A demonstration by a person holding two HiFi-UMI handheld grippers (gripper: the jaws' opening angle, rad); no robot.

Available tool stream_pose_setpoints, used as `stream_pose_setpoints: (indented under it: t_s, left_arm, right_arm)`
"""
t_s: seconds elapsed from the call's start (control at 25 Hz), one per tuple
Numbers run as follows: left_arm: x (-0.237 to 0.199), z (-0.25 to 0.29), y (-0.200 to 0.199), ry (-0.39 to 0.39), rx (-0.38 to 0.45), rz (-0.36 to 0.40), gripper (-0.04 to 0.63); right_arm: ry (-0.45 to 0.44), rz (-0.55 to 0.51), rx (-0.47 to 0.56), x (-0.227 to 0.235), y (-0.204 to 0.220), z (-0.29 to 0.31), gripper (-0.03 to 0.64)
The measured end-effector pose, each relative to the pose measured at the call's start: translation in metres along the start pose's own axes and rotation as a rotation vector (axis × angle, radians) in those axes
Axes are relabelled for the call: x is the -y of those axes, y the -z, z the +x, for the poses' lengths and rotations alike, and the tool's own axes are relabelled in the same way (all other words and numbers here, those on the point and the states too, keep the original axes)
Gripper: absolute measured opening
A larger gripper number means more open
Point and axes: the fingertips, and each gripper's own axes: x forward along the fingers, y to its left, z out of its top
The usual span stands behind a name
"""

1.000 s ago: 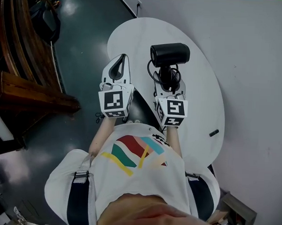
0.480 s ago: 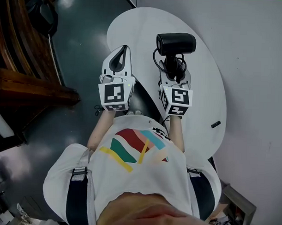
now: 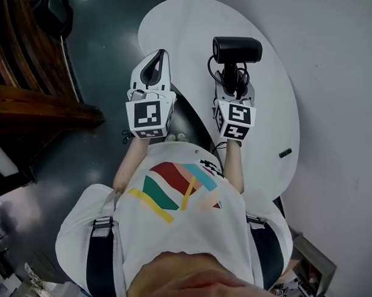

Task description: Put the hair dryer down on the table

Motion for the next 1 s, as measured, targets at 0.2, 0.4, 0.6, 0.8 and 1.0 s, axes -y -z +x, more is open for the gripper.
stream_pose_setpoints:
  t_s: [0.2, 0.4, 0.6, 0.8, 1.0]
  left_arm:
    - [-0.002, -0.002, 0.000, 0.000, 0.000, 0.006, 0.015]
    - [0.004, -0.001, 0.003, 0.012, -0.009, 0.006, 0.015]
    - [0.010, 0.001, 0.006, 0.028, -0.021, 0.015, 0.015]
    - [0.008, 0.002, 0.005, 0.028, -0.023, 0.032, 0.015]
    - [0.004, 0.001, 0.007, 0.018, -0.030, 0.034, 0.015]
  right_arm:
    - [0.034, 0.030, -0.033, 0.005, 0.018, 0.002, 0.224]
    - [0.057, 0.059, -0.070, 0.011, 0.035, 0.004, 0.224]
    - [0.067, 0.089, -0.120, 0.015, 0.055, 0.008, 0.224]
    - [0.082, 0.108, -0.169, 0.018, 0.078, 0.013, 0.224]
    - [0.092, 0.123, -0.235, 0.020, 0.106, 0.019, 0.224]
